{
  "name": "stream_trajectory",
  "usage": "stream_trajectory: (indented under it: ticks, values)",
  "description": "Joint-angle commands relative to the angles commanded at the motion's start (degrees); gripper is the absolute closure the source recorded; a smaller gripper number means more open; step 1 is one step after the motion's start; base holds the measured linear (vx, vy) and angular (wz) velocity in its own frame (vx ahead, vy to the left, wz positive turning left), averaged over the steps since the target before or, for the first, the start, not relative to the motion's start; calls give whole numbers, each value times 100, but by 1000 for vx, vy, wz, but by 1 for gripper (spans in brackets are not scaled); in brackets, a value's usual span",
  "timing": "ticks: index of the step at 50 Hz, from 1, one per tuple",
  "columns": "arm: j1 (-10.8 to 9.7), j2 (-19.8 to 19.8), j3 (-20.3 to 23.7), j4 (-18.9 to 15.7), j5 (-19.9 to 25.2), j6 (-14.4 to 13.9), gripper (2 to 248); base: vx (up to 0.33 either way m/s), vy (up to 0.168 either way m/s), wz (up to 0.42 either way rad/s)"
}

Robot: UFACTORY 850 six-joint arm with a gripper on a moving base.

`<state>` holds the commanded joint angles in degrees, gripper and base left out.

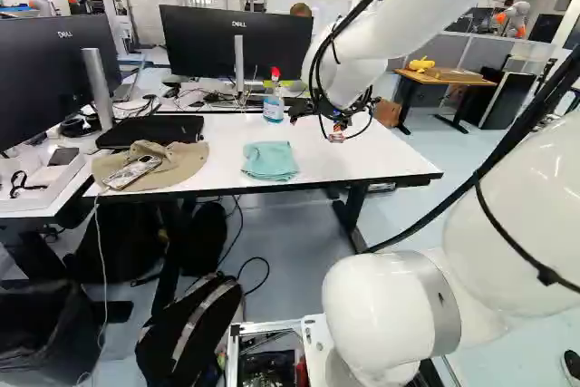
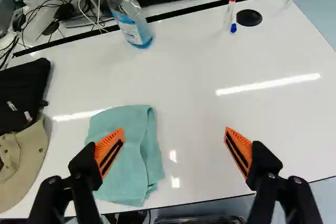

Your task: Clean the table with the green towel

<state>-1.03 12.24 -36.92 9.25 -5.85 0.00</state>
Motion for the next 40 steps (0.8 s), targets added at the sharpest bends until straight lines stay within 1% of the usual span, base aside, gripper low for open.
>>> stream_trajectory:
  ticks: [5,23,40]
  values:
    - [-111,-2,-1,0,0,0,3,0,0,0]
    - [-107,4,49,-15,88,0,3,0,0,0]
    - [-97,23,208,-61,366,0,3,0,0,0]
